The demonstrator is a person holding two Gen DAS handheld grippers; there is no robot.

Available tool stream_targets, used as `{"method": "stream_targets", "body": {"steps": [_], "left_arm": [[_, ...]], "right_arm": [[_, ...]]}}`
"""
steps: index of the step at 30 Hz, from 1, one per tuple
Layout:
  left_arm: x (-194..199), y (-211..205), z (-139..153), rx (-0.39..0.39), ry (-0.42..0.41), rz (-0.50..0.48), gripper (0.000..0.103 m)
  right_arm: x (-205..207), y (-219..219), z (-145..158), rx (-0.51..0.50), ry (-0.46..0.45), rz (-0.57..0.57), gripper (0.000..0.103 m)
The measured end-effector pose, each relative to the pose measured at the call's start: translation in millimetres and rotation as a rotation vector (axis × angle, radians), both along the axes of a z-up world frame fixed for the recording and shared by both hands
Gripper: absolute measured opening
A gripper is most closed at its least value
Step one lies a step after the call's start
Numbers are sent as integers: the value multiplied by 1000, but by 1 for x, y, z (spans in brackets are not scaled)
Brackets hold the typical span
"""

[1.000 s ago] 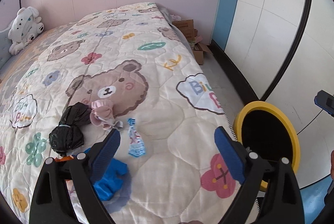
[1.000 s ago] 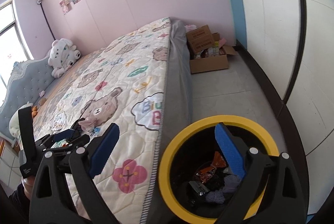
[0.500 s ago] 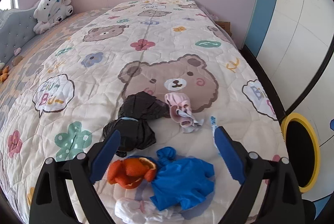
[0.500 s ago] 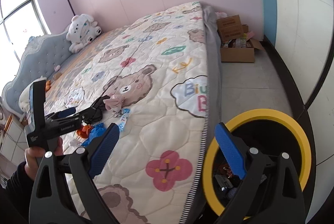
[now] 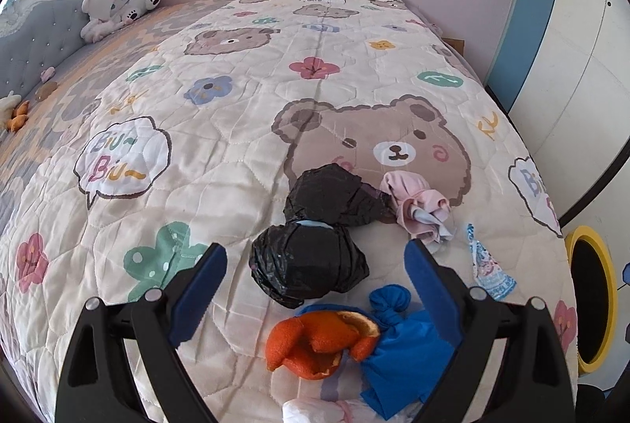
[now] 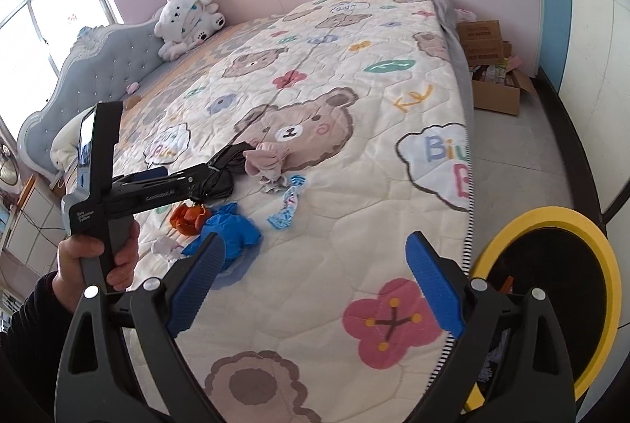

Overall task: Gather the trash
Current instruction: 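Move both tools back over the black bags and blue glove on the bed, then grasp the black plastic bag with the left tool while the right tool grasps the blue glove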

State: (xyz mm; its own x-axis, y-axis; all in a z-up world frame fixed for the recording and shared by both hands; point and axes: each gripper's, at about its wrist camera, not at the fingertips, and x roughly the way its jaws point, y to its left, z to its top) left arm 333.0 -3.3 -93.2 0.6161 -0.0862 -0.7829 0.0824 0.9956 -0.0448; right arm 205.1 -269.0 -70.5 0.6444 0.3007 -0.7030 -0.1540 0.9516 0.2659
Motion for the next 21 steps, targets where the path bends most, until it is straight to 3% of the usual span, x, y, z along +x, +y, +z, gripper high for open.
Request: {"method": "stream_targets", "body": {"steps": [21], "left_arm": [[25,22,-29,-46,47,37,88]], "right_arm": [[37,86,-44,-20,84,179,90]]}}
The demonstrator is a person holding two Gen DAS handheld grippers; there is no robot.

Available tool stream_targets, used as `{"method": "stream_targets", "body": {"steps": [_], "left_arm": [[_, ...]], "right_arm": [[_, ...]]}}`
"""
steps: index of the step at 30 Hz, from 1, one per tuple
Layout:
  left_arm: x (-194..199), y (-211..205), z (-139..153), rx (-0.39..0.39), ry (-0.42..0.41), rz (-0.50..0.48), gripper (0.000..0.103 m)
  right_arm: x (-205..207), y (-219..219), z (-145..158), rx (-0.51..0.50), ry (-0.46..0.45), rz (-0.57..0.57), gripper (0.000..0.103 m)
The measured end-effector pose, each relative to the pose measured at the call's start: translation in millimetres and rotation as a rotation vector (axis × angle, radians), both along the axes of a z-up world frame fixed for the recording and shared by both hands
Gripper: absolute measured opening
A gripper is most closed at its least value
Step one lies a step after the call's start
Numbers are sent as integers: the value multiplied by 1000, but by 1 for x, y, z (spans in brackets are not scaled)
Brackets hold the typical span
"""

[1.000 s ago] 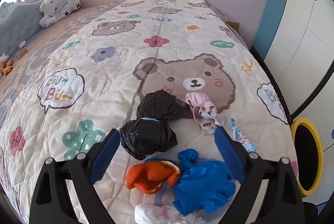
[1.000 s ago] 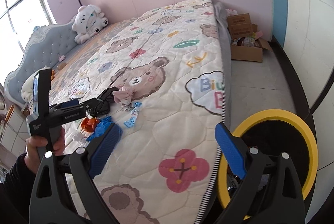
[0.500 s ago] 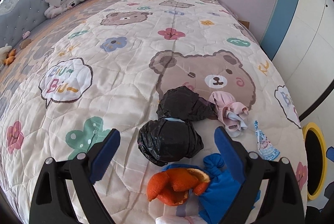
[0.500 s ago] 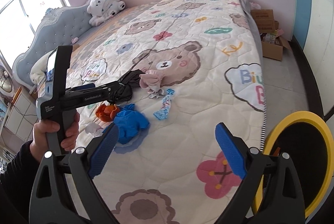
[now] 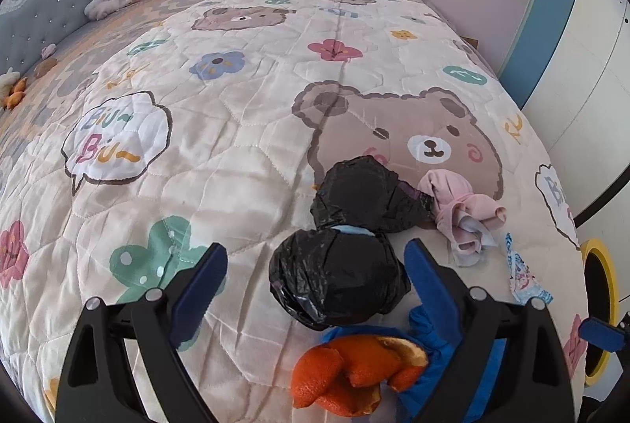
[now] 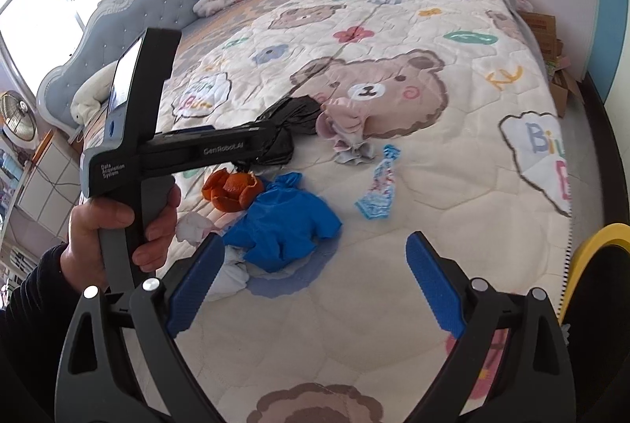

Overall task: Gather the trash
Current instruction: 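Grasp the black plastic bag with the left tool while the right tool grasps the blue glove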

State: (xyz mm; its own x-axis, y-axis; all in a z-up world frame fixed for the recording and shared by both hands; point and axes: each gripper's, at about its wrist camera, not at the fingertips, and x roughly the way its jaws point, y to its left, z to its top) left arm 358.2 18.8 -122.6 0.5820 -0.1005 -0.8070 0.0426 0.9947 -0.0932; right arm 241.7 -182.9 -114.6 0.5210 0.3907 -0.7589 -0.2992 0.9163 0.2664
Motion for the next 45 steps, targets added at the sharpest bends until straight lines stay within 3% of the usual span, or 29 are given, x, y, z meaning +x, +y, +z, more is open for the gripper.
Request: {"method": "stream_targets", "body": {"steps": [6,13,18,29,37,45], "left_arm": [[7,9,-10,-39,34,-5,74],[11,10,-14,-60,37,-26,49],[10,15,-14,-98,28,-26,41],[8,23,-8,-136,11,-19,37],[4,23,0,-128,0,-16,37],[-8,20,18,-107,-27,-23,37]], "right_arm": [[14,19,-17,-18,21,32,89],[23,39,-29,-59,17,84,89],[32,48,-38,-77,33,100,79],[38,49,-50,-87,50,102,35],[32,46,-41,-91,8,99,22],[22,27,-15,-63,-38,60,20]]}}
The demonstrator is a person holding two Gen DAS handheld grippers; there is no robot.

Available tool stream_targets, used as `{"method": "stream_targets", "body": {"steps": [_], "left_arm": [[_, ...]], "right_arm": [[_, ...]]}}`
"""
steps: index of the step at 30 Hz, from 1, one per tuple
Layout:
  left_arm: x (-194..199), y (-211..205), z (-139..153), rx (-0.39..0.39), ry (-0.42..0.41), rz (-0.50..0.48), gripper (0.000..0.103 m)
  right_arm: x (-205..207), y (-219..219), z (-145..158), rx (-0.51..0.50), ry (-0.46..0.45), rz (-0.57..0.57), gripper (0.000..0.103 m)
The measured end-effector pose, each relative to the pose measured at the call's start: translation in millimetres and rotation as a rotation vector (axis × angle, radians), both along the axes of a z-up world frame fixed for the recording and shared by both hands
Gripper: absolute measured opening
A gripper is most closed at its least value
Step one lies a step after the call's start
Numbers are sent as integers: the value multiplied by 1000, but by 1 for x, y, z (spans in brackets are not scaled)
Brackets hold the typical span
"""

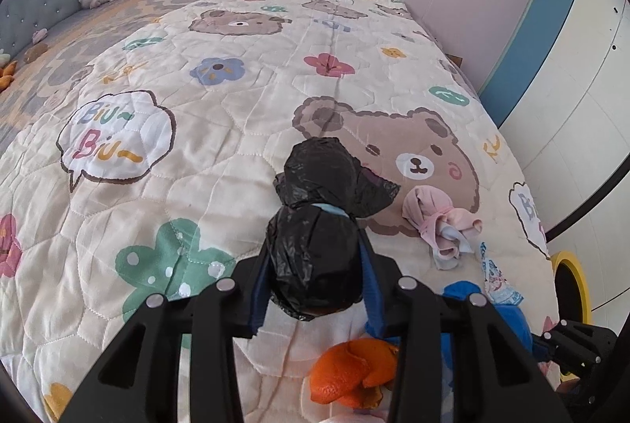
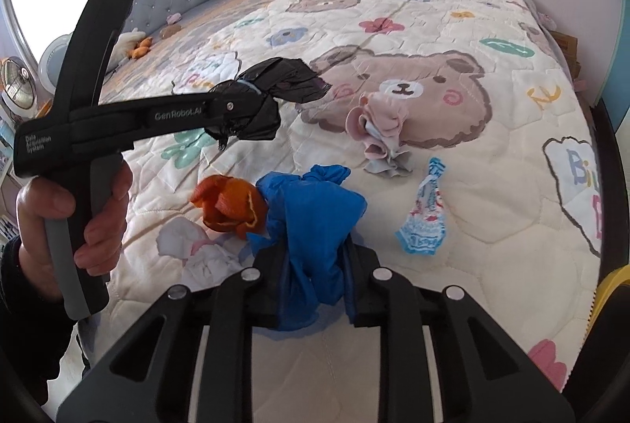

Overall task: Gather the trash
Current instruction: 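Grasp the black plastic bag with the left tool while the right tool grasps the blue glove, then carry the black bag and blue glove over the bin with both tools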

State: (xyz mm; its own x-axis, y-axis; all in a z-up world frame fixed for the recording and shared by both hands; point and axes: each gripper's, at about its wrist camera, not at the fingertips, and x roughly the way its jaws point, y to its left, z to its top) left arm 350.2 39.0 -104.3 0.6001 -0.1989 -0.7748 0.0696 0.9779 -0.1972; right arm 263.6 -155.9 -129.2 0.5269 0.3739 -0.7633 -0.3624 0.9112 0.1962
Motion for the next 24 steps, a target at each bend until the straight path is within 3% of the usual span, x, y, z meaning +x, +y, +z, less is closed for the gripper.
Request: {"method": "stream_targets", "body": {"steps": [24], "left_arm": [[-49,-43,51,20,-87,-78,37]], "right_arm": [[-63,-105,62,20,-118,-190,20]]}}
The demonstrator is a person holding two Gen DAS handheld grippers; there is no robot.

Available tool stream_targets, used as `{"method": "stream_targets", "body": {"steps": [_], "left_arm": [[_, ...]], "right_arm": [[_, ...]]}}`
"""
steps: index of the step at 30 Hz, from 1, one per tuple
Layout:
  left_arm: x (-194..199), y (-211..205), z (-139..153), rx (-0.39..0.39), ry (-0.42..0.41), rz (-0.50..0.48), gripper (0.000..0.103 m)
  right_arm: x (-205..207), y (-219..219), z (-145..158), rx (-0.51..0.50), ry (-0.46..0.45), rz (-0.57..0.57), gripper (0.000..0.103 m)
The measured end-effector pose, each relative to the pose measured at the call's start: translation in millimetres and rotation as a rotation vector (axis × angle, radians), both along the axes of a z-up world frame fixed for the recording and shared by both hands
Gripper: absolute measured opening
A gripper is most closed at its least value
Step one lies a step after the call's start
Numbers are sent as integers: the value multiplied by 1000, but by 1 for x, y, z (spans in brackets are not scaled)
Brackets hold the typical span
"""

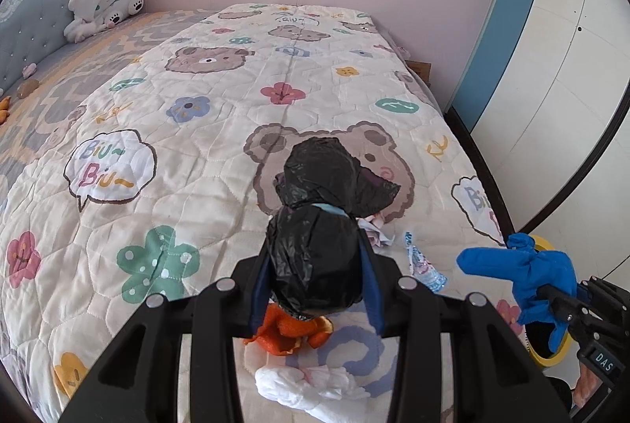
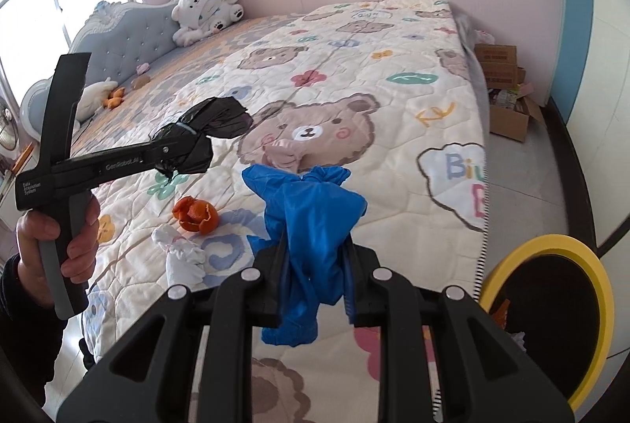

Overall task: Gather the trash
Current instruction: 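Carry the black bag and blue glove over the bin with both tools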

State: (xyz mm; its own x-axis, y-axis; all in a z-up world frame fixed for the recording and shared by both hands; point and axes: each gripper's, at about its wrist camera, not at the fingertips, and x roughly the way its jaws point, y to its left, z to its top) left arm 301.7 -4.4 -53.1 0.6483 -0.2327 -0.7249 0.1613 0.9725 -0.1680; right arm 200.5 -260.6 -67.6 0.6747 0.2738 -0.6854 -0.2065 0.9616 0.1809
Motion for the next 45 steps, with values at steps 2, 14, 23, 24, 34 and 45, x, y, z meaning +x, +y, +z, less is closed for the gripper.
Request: {"method": "stream_targets", "body": {"steps": [2,14,23,24,34,45], "left_arm": [[-4,-6,3,1,-5,-12,37],[-23,-54,14,13,-13,-96,37],[-34,-101,20,12,-21,-179,37],[-36,-108,20,14,-22,-190,37],[-52,-172,21,15,-22,-306,37],[-63,-229,14,16,-12,-402,37]], "right_arm": [[-3,-11,3,8,-4,-21,20],[-28,-66,22,39,-46,-119,20],[-44,-112,23,56,-51,-193,20],[-46,-118,23,59,-51,-202,20],[-63,-170,15,71,-50,-288,20],[-81,-222,8,80,-49,-383,20]]}}
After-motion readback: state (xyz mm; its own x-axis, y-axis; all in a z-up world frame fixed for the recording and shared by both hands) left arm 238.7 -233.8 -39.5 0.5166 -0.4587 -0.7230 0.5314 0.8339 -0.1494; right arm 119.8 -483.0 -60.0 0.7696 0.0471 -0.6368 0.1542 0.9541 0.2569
